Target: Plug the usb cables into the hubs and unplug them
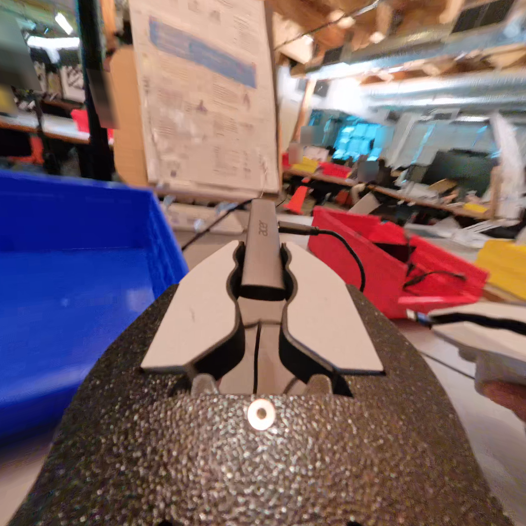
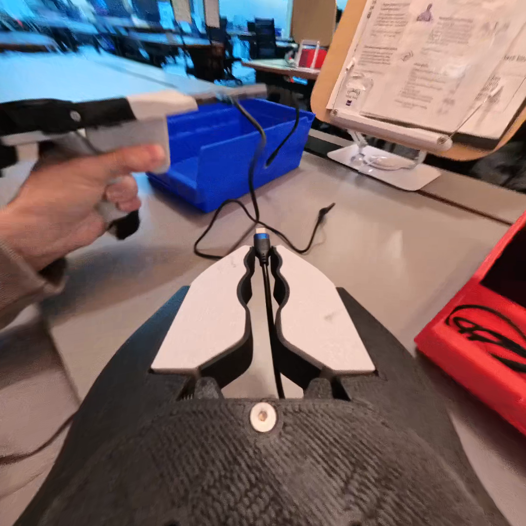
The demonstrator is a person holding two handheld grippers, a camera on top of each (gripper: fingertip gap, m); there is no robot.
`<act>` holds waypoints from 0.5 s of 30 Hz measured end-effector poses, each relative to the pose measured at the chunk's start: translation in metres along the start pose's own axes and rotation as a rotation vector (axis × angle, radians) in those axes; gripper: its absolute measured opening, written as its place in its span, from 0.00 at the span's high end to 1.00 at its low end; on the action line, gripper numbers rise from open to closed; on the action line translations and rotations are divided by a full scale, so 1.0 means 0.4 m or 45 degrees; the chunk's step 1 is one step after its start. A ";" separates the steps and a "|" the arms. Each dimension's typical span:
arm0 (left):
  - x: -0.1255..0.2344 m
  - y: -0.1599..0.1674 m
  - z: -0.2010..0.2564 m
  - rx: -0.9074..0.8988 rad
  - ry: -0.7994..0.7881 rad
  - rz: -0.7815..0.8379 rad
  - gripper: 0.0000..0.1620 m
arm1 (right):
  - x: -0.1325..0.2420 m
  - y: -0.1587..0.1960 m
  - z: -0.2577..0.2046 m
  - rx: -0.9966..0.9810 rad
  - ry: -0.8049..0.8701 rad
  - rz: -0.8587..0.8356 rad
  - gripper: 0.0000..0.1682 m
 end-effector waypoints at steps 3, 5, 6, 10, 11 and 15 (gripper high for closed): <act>0.033 -0.089 0.069 -0.181 0.137 0.042 0.85 | 0.073 -0.035 0.028 -0.087 -0.053 0.174 0.94; 0.050 -0.104 0.117 -0.153 0.218 0.060 0.85 | 0.121 -0.102 0.055 -0.089 -0.087 0.254 0.94; 0.054 -0.098 0.130 -0.121 0.248 0.053 0.85 | 0.151 -0.152 0.069 -0.074 -0.101 0.339 0.94; 0.038 -0.005 0.160 -0.073 0.308 -0.083 0.85 | 0.246 -0.324 0.160 -0.013 -0.165 0.521 0.94; 0.035 0.022 0.165 -0.048 0.314 -0.113 0.85 | 0.257 -0.352 0.195 -0.025 -0.176 0.540 0.94; 0.027 0.083 0.195 0.014 0.383 -0.189 0.85 | 0.268 -0.402 0.341 -0.104 -0.222 0.595 0.94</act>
Point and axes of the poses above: each gripper's, where its closed fingertips meet, x back along the fingers, y out of its underside, z = x × y across the jaws, the point moved 5 cm from there along x, back along the fingers, and after that the axes turned 3 degrees about x, right-handed, at the moved point
